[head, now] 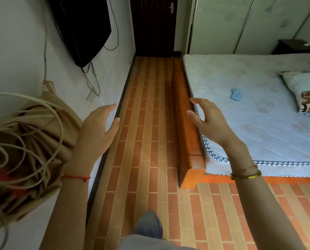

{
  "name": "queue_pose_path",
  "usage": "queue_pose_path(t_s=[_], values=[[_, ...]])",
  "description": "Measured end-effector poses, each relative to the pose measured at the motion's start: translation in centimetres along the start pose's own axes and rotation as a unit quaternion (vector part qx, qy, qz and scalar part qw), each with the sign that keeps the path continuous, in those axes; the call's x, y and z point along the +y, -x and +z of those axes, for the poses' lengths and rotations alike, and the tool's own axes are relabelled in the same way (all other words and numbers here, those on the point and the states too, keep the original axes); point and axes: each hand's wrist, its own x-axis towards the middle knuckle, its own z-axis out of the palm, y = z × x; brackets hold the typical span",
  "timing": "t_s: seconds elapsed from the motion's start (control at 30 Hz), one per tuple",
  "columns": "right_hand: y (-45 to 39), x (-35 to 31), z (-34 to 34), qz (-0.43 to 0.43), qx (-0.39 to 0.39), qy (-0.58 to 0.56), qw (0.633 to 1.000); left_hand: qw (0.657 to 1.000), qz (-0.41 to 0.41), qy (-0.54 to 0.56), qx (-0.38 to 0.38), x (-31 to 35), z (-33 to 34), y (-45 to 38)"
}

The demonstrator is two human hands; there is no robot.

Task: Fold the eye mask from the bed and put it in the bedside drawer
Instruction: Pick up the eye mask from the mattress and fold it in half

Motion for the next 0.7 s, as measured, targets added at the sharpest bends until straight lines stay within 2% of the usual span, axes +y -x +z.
queue_pose_path(t_s=[0.33,0.7], values=[[-7.4,4.0,4.0,0.022,-0.021,0.019,0.999,0.999,-0.027,-0.014,-0.022,-5.0,5.0,-6.7],[-25.1,6.6,10.3,0.037,-0.024,0.025,0.999,1.000,-0.023,0.005,-0.021,-11.8,8.1,-24.5]])
